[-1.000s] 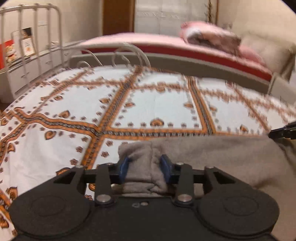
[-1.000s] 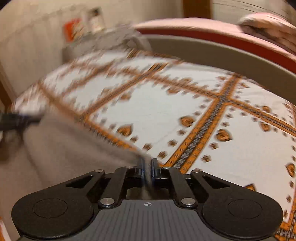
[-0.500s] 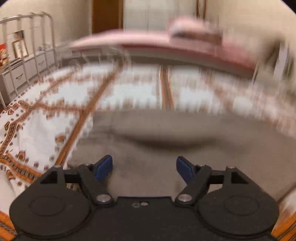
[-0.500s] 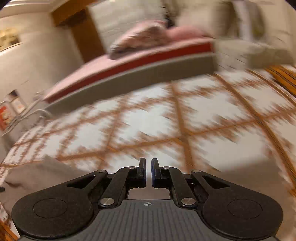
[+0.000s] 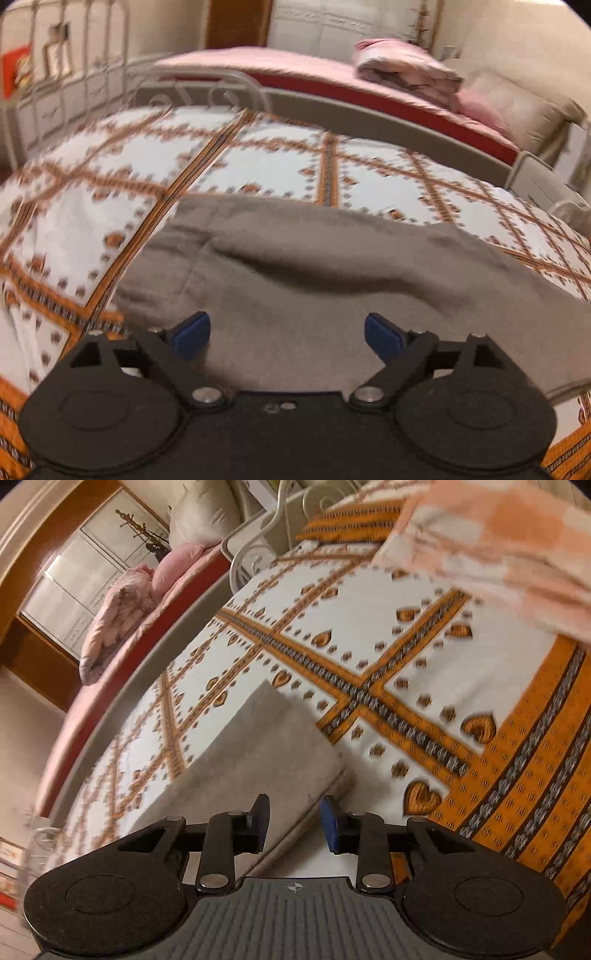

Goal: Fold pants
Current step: 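Fold the held fabric over with the right tool and open both tools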

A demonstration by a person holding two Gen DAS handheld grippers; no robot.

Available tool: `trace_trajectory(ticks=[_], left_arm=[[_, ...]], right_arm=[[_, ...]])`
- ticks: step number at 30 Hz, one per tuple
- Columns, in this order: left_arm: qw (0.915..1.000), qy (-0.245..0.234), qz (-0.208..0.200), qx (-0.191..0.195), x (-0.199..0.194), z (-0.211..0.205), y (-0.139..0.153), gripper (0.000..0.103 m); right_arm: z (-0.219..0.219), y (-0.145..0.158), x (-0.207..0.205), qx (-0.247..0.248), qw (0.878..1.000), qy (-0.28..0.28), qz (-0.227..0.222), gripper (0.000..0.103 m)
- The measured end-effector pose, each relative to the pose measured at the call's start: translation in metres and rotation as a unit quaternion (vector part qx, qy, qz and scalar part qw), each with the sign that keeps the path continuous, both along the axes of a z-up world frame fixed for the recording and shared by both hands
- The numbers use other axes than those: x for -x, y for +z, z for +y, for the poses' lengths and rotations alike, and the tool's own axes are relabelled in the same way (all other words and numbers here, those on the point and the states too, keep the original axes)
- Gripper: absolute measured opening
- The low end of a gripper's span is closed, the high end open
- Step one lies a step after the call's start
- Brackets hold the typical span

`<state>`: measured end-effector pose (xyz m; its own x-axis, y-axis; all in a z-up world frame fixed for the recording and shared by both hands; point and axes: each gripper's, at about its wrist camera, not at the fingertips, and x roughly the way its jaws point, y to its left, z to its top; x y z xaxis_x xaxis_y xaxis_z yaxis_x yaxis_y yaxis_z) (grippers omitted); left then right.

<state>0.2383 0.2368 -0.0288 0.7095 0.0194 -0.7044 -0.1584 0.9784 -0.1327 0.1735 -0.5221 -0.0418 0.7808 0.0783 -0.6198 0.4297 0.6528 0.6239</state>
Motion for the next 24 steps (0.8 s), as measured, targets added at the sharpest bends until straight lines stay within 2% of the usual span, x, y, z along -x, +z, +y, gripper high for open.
trace_trajectory(ticks=[2,4,9,12,15,16,17,18,19,23,24], left_arm=[[1.0,0.003,0.005,0.006,0.001,0.006,-0.005,0.083],[1.0,0.0,0.006,0.0,0.0,0.006,-0.007,0.083],[0.9972,-0.038,0.021,-0.061,0.001,-0.01,-0.013,0.084],[0.9952,-0.053,0.024,-0.078,0.003,-0.013,-0.017,0.085],[0.9956,-0.053,0.024,-0.074,0.003,-0.012,-0.018,0.087],[0.9959,-0.051,0.023,-0.071,0.002,-0.012,-0.018,0.088],[0.9962,-0.05,0.023,-0.068,0.001,-0.012,-0.018,0.089],[0.9964,-0.048,0.023,-0.066,0.001,-0.012,-0.018,0.09],[0.9963,-0.049,0.024,-0.066,0.0,-0.013,-0.018,0.091],[0.9948,-0.059,0.026,-0.078,0.001,-0.015,-0.02,0.091],[0.9946,-0.061,0.026,-0.08,0.001,-0.015,-0.02,0.091]], right_arm=[[0.002,0.0,-0.002,-0.007,1.0,0.002,-0.001,0.031],[0.004,-0.003,-0.008,0.0,1.0,0.002,0.02,0.031],[0.006,-0.011,-0.009,-0.003,0.999,0.0,0.05,0.031],[0.004,-0.012,-0.001,-0.031,0.999,0.001,0.033,0.031],[0.005,-0.013,-0.006,-0.017,0.999,0.004,0.04,0.031],[0.005,-0.014,-0.011,-0.017,0.999,0.004,0.041,0.024],[0.006,-0.013,-0.013,-0.008,0.999,0.004,0.04,0.011],[0.008,-0.01,-0.015,0.005,0.999,0.007,0.035,0.005],[0.011,-0.004,-0.016,0.016,1.0,0.011,0.018,0.005],[0.025,0.034,-0.001,0.055,0.991,0.014,-0.121,0.005],[0.026,0.035,0.0,0.062,0.99,0.009,-0.129,0.005]])
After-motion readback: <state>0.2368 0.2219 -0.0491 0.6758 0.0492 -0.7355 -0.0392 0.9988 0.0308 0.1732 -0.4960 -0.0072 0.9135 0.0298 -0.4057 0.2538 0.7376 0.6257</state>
